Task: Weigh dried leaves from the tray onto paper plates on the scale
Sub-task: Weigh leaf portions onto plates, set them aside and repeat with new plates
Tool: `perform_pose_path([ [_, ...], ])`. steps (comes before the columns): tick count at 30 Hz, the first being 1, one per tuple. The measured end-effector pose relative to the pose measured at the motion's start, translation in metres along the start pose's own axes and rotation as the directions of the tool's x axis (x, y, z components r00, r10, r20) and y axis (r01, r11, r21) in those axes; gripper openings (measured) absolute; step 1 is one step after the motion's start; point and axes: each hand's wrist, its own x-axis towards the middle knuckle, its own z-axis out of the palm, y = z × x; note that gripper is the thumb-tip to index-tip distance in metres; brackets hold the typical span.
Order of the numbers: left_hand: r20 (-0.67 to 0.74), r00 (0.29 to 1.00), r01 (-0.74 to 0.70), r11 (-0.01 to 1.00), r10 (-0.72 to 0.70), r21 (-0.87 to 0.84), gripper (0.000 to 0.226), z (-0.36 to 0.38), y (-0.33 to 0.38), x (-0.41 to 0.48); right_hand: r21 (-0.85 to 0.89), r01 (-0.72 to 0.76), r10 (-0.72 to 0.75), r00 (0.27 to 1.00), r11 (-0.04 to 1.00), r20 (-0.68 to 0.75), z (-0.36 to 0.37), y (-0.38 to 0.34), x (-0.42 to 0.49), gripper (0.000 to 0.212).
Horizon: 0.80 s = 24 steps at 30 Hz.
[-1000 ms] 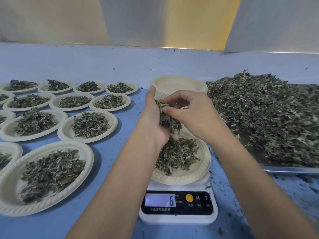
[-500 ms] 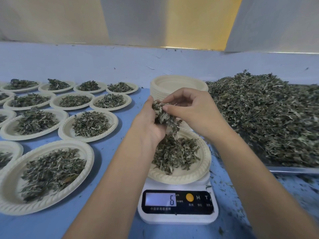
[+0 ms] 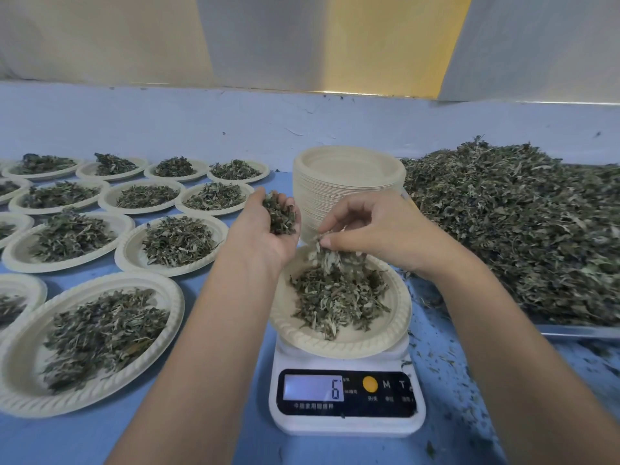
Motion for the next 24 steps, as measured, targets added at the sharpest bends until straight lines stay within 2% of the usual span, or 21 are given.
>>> perform_pose_path([
  [3,0.011,1.0,0.016,1.0,-0.016,0.023,0.034,0.0,-0.003,-0.001,-0.075,-0.04,0.046,0.995,0.996,0.085,0.004,0.002,-0.001,0.015],
  [6,0.018,0.999,0.033,0.999,-0.034,0.036,0.034,0.001,-0.003,-0.001,-0.059,-0.031,0.029,0.999,0.998,-0.031,0.005,0.003,0.0,0.016],
  [9,0.039,0.999,0.026,0.997,-0.029,0.077,0.032,0.002,-0.004,-0.003,-0.027,0.008,-0.013,0.982,1.0,-0.189,0.003,0.004,0.003,0.007],
  [12,0.068,0.997,0.028,0.992,-0.036,0.123,0.031,0.005,-0.006,-0.005,0.012,0.028,-0.024,0.965,1.0,-0.263,0.004,0.003,0.004,0.007],
  [18,0.129,0.987,0.073,0.982,-0.096,0.176,0.027,0.013,-0.014,-0.013,0.091,0.066,-0.04,0.962,0.994,-0.27,0.012,-0.002,0.004,0.033],
  [24,0.159,0.982,0.076,0.981,-0.105,0.18,0.021,0.018,-0.019,-0.018,0.079,0.097,-0.068,0.949,0.992,-0.308,0.016,-0.003,0.005,0.023],
])
